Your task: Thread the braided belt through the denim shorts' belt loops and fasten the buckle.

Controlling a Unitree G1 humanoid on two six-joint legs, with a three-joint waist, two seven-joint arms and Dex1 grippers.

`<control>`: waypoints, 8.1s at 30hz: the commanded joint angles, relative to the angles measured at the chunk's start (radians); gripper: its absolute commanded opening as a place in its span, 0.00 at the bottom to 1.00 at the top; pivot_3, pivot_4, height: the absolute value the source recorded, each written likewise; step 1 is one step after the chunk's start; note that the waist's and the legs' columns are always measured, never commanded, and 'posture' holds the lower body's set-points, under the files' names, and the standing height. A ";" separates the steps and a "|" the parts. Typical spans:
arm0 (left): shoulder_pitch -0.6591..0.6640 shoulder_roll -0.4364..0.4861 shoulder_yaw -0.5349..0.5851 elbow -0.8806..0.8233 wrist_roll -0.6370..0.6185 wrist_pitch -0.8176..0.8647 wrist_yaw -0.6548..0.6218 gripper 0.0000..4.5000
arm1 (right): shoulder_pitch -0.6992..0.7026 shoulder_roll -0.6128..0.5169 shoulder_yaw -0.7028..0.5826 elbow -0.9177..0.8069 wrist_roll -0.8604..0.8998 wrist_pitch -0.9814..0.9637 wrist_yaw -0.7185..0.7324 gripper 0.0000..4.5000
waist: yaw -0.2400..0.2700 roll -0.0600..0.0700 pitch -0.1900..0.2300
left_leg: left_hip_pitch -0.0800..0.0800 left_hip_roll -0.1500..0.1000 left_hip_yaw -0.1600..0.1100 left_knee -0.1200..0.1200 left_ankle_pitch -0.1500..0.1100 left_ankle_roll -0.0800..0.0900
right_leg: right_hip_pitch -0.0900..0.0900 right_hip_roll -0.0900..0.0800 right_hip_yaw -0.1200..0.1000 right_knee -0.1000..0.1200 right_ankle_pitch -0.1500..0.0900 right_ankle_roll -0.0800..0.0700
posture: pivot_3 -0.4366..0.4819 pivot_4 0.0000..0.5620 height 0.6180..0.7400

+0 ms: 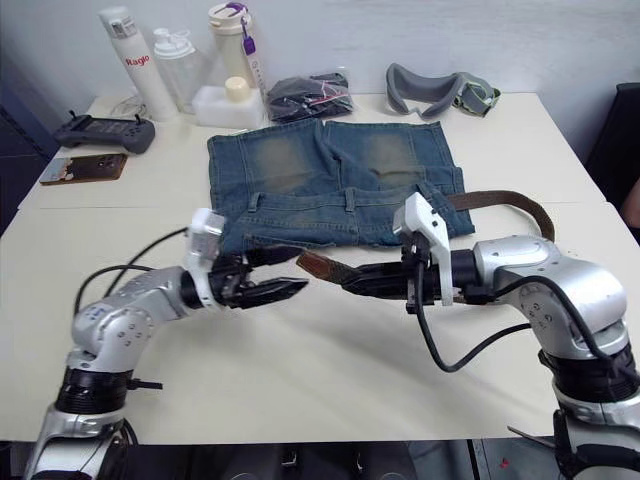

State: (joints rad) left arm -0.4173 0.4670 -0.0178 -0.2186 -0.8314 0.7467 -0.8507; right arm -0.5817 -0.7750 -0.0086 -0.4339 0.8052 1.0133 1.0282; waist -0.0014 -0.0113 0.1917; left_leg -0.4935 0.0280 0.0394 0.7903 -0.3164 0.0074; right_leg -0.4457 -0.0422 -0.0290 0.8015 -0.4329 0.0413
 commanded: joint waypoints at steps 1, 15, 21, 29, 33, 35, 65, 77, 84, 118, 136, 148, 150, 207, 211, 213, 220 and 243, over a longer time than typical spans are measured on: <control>-0.032 -0.037 -0.015 -0.009 0.008 0.005 0.022 0.94 | -0.007 0.004 -0.043 -0.055 0.060 0.030 -0.049 0.01 | 0.000 0.000 0.000 | 0.000 0.000 0.000 0.000 0.000 0.000 | 0.000 0.000 0.000 0.000 0.000 0.000 | 0.48 0.27 0.31; -0.100 -0.054 0.009 0.057 -0.040 0.065 -0.082 0.00 | 0.121 -0.040 -0.102 -0.117 0.097 0.077 -0.201 0.20 | 0.003 0.000 0.000 | 0.000 0.000 0.000 0.000 0.002 -0.004 | 0.000 0.000 0.000 0.000 0.000 0.000 | 0.48 0.27 0.31; -0.191 0.001 0.078 0.159 -0.053 0.082 -0.105 0.00 | 0.371 -0.026 -0.319 -0.132 0.123 0.048 -0.281 0.82 | 0.011 -0.001 0.000 | 0.000 -0.001 0.000 0.000 0.003 -0.004 | 0.001 0.000 0.000 -0.001 0.000 0.001 | 0.48 0.27 0.31; -0.434 -0.066 0.181 0.281 -0.121 0.173 0.025 0.00 | 0.547 0.209 -0.463 -0.204 0.421 -0.015 -0.457 0.98 | 0.003 -0.002 0.001 | 0.000 0.000 -0.001 -0.001 0.004 -0.005 | 0.001 0.001 -0.001 0.000 0.000 0.001 | 0.48 0.27 0.31; -0.516 -0.112 0.178 0.327 -0.082 0.189 0.106 0.00 | 0.514 0.268 -0.523 -0.157 0.547 -0.105 -0.560 0.98 | -0.001 -0.002 0.001 | -0.001 -0.001 0.000 0.000 0.004 -0.005 | 0.001 0.000 0.000 0.000 0.000 0.003 | 0.48 0.27 0.31; -0.526 -0.118 0.170 0.326 -0.071 0.190 0.117 0.00 | 0.489 0.249 -0.579 -0.114 0.543 -0.165 -0.582 0.98 | -0.001 -0.002 0.001 | 0.000 -0.001 0.000 0.000 0.004 -0.006 | 0.001 0.000 0.001 0.000 0.000 0.004 | 0.48 0.27 0.31; -0.622 -0.326 0.319 0.394 -0.302 0.621 0.532 0.00 | 0.423 0.716 -0.222 -0.089 0.658 -0.555 -0.763 0.98 | 0.001 -0.003 0.002 | -0.002 -0.001 0.000 0.000 0.008 -0.010 | -0.001 0.000 -0.002 0.002 -0.001 0.004 | 0.48 0.27 0.31; -0.572 -0.329 0.261 0.375 -0.261 0.597 0.506 0.00 | 0.355 0.730 -0.203 0.046 0.567 -0.581 -0.784 0.01 | 0.000 -0.003 0.002 | -0.002 -0.001 0.000 0.000 0.008 -0.010 | -0.002 0.000 -0.002 0.004 -0.001 0.003 | 0.48 0.27 0.31; -0.552 -0.285 0.210 0.364 -0.178 0.520 0.456 0.00 | 0.322 0.712 -0.233 0.074 0.565 -0.573 -0.799 0.01 | 0.000 -0.003 0.002 | -0.003 -0.001 0.001 0.000 0.008 -0.010 | -0.002 0.000 -0.002 0.004 -0.002 0.003 | 0.48 0.27 0.31; -0.810 -0.390 -0.490 1.450 1.193 -1.231 0.448 0.41 | 0.590 0.114 -0.652 -0.292 0.788 -0.531 -1.063 0.00 | 0.025 -0.005 0.003 | -0.024 -0.001 0.008 0.017 0.004 0.000 | -0.018 -0.004 -0.005 0.012 -0.001 0.012 | 0.48 0.27 0.31; -0.359 -0.089 -0.431 0.514 0.921 -0.790 -0.347 0.04 | 0.618 -0.067 -0.590 -0.183 0.834 -0.370 -1.279 0.00 | 0.016 -0.002 0.002 | -0.017 0.003 0.010 0.016 0.008 -0.008 | -0.017 -0.004 -0.004 0.025 -0.009 -0.002 | 0.48 0.27 0.31; -0.442 -0.068 -0.259 0.382 0.692 -0.345 -0.406 0.99 | 0.629 -0.178 -0.488 -0.112 0.915 -0.261 -1.352 0.00 | 0.011 -0.003 0.003 | -0.019 0.002 0.009 0.018 0.007 -0.007 | -0.017 -0.002 -0.006 0.027 -0.009 0.001 | 0.48 0.27 0.31; -0.454 -0.057 -0.225 0.370 0.657 -0.281 -0.396 0.99 | 0.604 -0.176 -0.460 -0.069 0.915 -0.247 -1.347 0.00 | 0.004 -0.003 0.003 | -0.019 0.002 0.009 0.018 0.007 -0.007 | -0.017 -0.002 -0.006 0.027 -0.010 0.001 | 0.48 0.27 0.31; -0.683 -0.380 -0.387 1.087 1.066 -1.168 0.198 1.00 | 0.608 -0.160 -0.215 -0.380 0.194 -0.173 -0.715 0.80 | 0.019 -0.008 0.005 | -0.022 0.001 0.008 0.018 0.003 0.000 | -0.018 -0.005 -0.012 0.025 -0.010 0.006 | 0.48 0.27 0.31; -0.699 -0.389 -0.418 1.145 1.133 -1.228 0.242 1.00 | 0.591 -0.169 -0.210 -0.405 0.125 -0.159 -0.736 0.80 | 0.024 -0.008 0.005 | -0.022 0.001 0.008 0.018 0.004 -0.002 | -0.018 -0.006 -0.012 0.025 -0.010 0.006 | 0.48 0.27 0.31; -0.703 -0.395 -0.422 1.165 1.148 -1.242 0.245 1.00 | 0.586 -0.169 -0.213 -0.412 0.113 -0.141 -0.750 0.80 | 0.024 -0.008 0.005 | -0.022 0.001 0.008 0.018 0.005 -0.003 | -0.018 -0.006 -0.012 0.025 -0.010 0.006 | 0.48 0.27 0.31; -0.724 -0.396 -0.457 1.208 1.201 -1.298 0.209 1.00 | 0.572 -0.150 -0.230 -0.394 0.110 -0.083 -0.797 0.80 | 0.026 -0.008 0.005 | -0.022 0.001 0.008 0.018 0.006 -0.006 | -0.018 -0.007 -0.012 0.026 -0.010 0.005 | 0.48 0.27 0.31; -0.838 -0.499 -0.398 1.438 1.188 -1.257 0.199 1.00 | 0.607 -0.063 -0.245 -0.393 0.058 -0.023 -0.846 0.80 | 0.027 -0.009 0.005 | -0.021 -0.003 0.005 0.019 0.006 -0.005 | -0.015 -0.013 -0.017 0.027 -0.011 0.005 | 0.48 0.27 0.31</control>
State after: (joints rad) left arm -1.2509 -0.0198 -0.4182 1.1987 0.3537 -0.5285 -0.6592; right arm 0.0203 -0.8454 -0.2091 -0.7865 0.8645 0.9861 0.1894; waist 0.0259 -0.0206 0.1963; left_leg -0.5149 0.0251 0.0444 0.8097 -0.3100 0.0031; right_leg -0.4608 -0.0553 -0.0464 0.8282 -0.4436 0.0462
